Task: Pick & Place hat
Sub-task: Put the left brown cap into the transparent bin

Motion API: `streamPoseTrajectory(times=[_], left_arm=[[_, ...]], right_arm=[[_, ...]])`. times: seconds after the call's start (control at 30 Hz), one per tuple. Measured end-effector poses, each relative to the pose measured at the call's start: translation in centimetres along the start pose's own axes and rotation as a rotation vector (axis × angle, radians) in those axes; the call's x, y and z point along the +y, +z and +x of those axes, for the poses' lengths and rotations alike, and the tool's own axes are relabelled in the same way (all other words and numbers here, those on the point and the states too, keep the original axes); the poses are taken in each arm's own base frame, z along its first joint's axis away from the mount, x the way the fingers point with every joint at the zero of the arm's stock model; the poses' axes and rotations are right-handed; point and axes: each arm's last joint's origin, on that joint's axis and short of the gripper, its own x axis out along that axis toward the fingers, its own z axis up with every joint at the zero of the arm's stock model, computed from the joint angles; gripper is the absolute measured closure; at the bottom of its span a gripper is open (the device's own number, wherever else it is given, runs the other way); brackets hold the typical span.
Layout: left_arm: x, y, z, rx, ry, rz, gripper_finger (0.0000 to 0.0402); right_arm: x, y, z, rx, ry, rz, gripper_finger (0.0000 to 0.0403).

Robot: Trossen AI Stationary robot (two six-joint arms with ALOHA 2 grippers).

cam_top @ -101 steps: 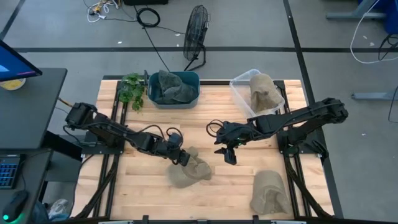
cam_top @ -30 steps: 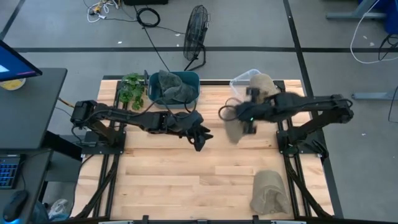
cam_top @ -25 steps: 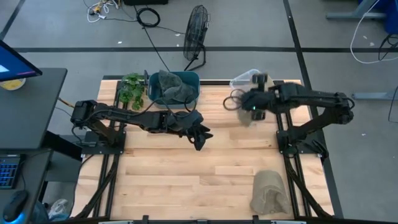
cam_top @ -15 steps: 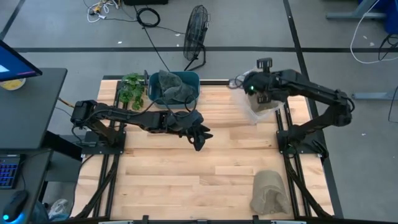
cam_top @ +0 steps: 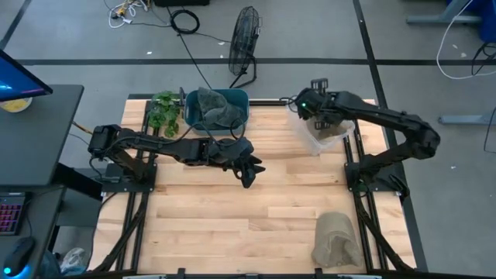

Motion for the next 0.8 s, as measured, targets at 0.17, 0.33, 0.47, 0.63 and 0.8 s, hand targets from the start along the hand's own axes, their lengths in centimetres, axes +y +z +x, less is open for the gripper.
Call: streamPoseTrajectory(times=[0.17,0.33,0.47,0.63,0.8], left_arm=[[0.0,0.0,0.0,0.0,0.0,0.0,0.0234],[0.0,0.0,0.0,0.001,0.0,0.0,0.0234],[0.0,0.0,0.0,0.001,0.0,0.0,0.0234],[0.0,0.0,0.0,0.001,0.0,-0.001,0.0234],[0.0,0.0,0.0,0.001,0.0,-0.005,0.0234]], right_arm=[[2.5,0.3,2.7,0.004,0.036,-0.111,0.0387],[5.1,0.1,4.3,-0.012,0.142,-0.19,0.0385],[5.8,-0.1,4.7,0.008,0.156,-0.124,0.0353],[5.8,-0.1,4.7,0.026,0.134,-0.066,0.0301],[5.9,-0.1,4.1,0.072,0.106,-0.071,0.0258]])
